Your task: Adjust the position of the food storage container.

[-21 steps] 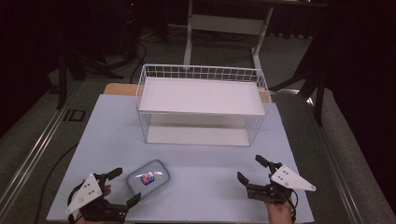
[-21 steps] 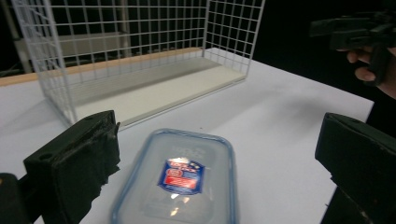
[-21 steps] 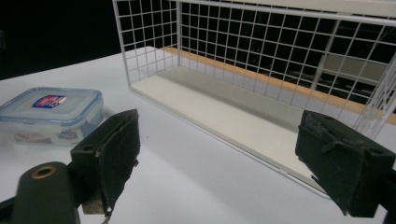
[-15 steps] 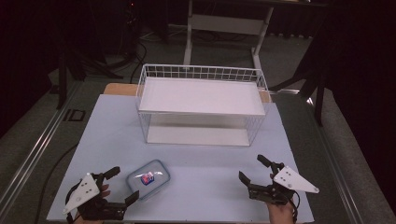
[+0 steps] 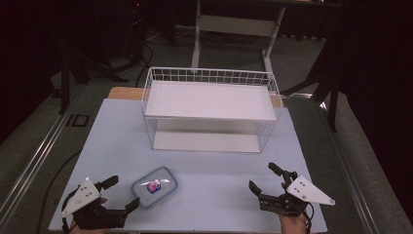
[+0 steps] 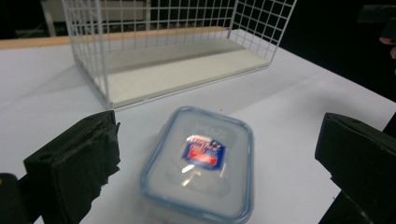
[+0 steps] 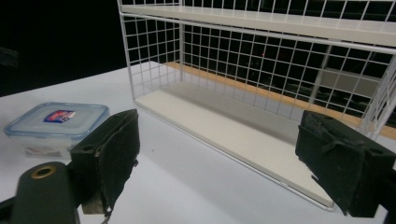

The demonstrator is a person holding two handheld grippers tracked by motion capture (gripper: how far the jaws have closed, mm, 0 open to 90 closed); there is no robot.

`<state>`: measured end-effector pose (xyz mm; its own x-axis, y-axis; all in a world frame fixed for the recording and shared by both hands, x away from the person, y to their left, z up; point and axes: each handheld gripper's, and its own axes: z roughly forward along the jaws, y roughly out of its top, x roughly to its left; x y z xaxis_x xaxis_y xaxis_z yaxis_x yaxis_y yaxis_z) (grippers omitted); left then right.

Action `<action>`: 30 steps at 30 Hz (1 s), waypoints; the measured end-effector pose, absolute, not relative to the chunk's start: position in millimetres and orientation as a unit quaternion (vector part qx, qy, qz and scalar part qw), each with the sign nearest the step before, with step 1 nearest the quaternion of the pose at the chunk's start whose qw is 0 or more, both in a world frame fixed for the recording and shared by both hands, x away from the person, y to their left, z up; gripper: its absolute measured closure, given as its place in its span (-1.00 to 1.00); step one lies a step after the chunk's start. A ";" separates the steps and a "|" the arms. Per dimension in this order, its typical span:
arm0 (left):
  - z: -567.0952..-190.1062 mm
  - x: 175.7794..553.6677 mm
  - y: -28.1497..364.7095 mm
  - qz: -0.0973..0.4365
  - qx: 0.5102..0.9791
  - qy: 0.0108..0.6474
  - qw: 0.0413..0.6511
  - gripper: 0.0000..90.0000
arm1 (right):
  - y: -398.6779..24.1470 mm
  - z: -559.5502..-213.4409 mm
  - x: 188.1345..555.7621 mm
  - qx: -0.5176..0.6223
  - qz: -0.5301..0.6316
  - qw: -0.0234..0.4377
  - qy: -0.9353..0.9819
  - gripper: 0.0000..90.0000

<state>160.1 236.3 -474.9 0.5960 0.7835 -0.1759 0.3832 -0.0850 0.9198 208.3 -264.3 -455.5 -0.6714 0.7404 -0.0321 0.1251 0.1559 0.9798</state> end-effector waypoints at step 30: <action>-523.5 184.8 242.8 0.112 0.823 0.424 0.360 1.00 | -258.7 -456.5 208.0 0.299 0.572 0.266 0.716 -0.70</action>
